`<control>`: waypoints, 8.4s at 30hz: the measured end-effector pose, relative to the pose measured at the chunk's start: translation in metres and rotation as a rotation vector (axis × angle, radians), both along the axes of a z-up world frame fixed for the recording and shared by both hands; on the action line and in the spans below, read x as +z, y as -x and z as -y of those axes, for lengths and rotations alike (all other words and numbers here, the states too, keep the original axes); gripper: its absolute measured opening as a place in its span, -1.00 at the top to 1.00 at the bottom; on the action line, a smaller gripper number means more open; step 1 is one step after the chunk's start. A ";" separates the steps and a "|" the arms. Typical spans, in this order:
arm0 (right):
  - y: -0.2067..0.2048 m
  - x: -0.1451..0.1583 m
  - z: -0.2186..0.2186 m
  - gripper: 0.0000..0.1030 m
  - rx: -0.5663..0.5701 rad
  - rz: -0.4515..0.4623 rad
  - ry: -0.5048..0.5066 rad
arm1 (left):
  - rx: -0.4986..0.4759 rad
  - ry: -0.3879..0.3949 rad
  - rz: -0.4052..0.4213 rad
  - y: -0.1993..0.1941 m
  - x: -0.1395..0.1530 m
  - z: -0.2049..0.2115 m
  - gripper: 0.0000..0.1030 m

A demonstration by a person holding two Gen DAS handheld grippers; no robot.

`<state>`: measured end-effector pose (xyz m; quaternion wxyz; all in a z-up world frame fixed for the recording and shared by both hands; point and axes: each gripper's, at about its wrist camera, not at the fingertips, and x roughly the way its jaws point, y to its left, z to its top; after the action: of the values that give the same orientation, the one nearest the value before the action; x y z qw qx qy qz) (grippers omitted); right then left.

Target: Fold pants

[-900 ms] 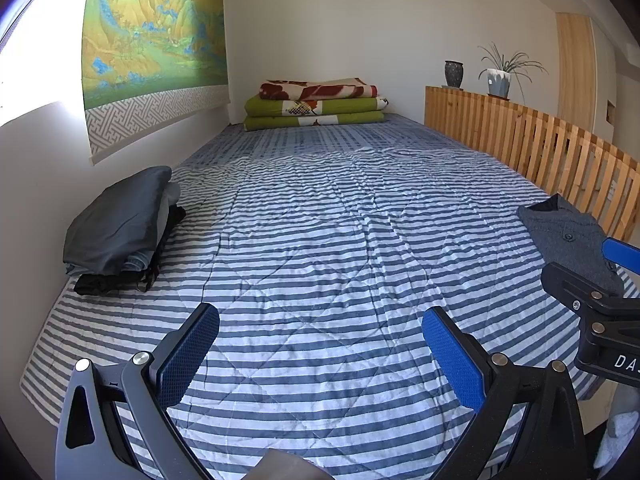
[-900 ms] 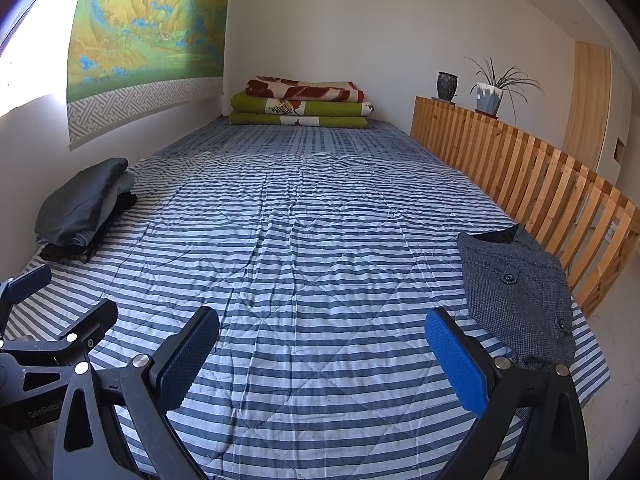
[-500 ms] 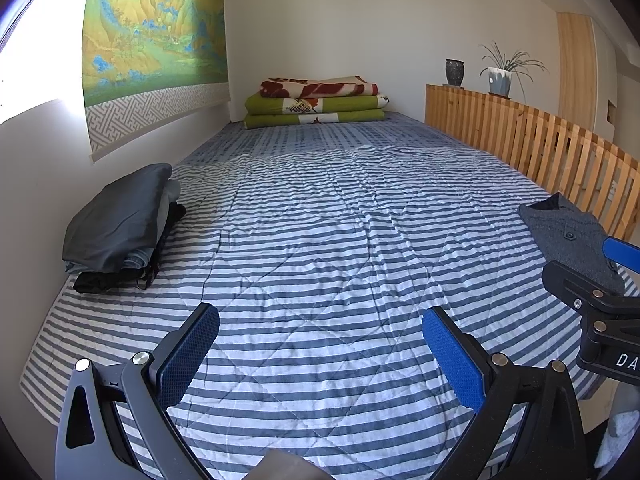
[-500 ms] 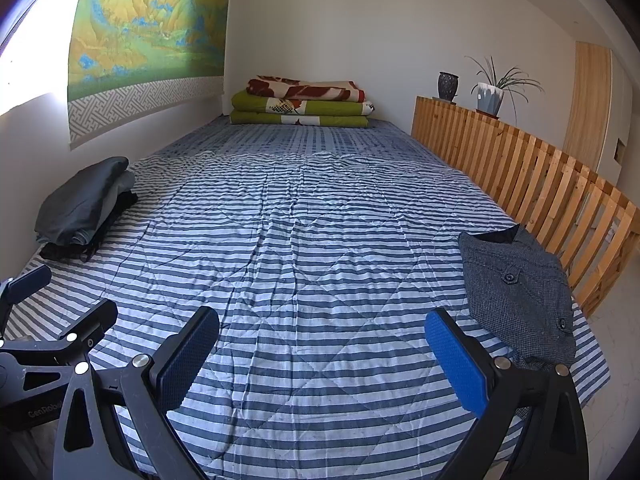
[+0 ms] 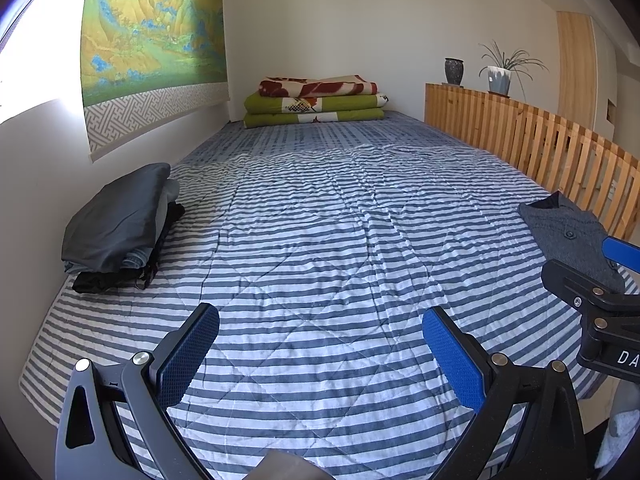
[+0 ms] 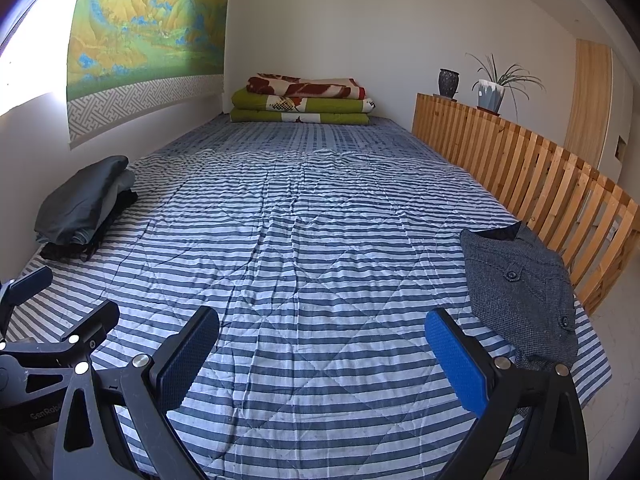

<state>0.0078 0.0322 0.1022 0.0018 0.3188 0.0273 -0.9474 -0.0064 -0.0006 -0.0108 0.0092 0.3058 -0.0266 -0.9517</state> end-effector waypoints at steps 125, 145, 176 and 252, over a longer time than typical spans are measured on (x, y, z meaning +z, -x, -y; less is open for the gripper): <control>0.186 -0.018 -0.071 0.85 -0.015 0.286 0.024 | 0.194 -0.330 0.194 0.113 -0.087 0.156 -0.74; 0.048 -0.052 0.226 0.36 0.823 0.448 0.074 | 0.535 -0.435 0.069 0.069 -0.076 0.328 -0.74; 0.206 -0.120 -0.096 0.23 0.063 0.561 0.401 | -0.045 -0.484 0.347 0.178 -0.139 0.099 0.44; 0.272 -0.064 0.183 0.16 0.540 0.542 0.163 | 0.071 -0.318 0.356 0.112 -0.138 0.230 0.57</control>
<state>-0.2647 -0.1511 0.0386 0.2835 0.5376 0.0335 -0.7934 -0.1186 -0.2308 -0.1486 -0.0105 0.4672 0.1332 -0.8740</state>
